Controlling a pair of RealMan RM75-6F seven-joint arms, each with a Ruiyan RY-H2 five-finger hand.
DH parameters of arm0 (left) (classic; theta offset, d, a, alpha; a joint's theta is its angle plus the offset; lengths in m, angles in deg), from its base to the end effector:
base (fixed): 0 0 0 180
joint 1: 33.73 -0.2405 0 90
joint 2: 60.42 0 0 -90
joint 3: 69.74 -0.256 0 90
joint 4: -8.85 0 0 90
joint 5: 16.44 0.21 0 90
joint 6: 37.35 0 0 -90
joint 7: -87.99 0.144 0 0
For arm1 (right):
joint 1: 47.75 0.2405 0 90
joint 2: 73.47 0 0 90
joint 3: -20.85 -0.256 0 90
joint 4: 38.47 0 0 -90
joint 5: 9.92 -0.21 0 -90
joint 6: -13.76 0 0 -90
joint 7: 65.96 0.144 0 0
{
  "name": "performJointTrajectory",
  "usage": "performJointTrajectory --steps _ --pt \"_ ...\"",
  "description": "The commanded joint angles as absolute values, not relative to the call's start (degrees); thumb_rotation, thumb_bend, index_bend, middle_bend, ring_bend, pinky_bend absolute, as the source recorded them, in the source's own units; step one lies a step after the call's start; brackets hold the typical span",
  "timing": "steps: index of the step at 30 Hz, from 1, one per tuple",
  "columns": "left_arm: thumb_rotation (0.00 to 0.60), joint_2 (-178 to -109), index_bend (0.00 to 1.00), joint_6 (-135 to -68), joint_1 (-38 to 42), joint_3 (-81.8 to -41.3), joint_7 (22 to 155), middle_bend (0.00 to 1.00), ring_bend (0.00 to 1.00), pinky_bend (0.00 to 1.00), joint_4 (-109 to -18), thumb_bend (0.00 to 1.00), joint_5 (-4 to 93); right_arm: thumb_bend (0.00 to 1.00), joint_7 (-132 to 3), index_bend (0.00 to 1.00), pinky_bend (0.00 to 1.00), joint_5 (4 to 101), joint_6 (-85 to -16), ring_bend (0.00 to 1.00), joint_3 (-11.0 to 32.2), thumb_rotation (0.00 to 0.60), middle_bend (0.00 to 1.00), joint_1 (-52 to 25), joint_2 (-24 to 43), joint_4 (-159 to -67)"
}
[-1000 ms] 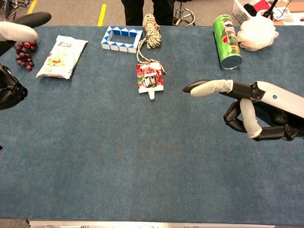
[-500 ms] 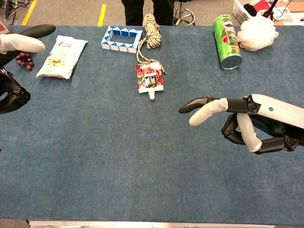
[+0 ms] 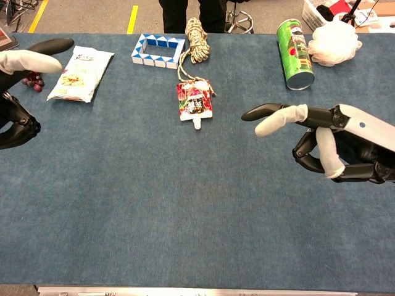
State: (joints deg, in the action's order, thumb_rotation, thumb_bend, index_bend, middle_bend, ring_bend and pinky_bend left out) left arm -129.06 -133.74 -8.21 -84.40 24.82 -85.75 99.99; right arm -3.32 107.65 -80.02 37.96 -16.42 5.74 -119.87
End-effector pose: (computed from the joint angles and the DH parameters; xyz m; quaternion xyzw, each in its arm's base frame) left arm -0.1863 0.1736 0.1051 0.5261 0.5838 0.6150 0.0645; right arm -0.1912 -0.1872 0.0495 -0.6002 0.5595 -0.5626 0.1008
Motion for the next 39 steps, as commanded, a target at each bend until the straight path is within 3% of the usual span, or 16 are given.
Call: performJointTrajectory --steps 1,15,39 --pt "0.600 -129.2 0.20 -133.8 -8.2 -84.5 24.7 0.00 0.92 0.98 -85.5 1.00 99.9 1.00 -0.2 0.26 0.96 107.0 -81.6 0.91 37.8 0.600 0.15 -16.8 6.4 -119.3" --pt "0.600 -129.3 0.20 -134.0 -8.1 -84.9 24.1 0.00 0.92 0.98 -85.0 1.00 99.7 1.00 13.4 0.26 0.96 108.5 -86.6 0.91 39.5 0.600 0.15 -15.6 5.8 -117.3" --pt "0.600 -129.1 0.20 -134.4 -7.5 -85.6 22.2 0.01 0.92 0.98 -84.4 1.00 100.2 1.00 12.3 0.26 0.97 108.1 -86.5 0.91 40.0 0.600 0.15 -15.6 5.3 -117.5"
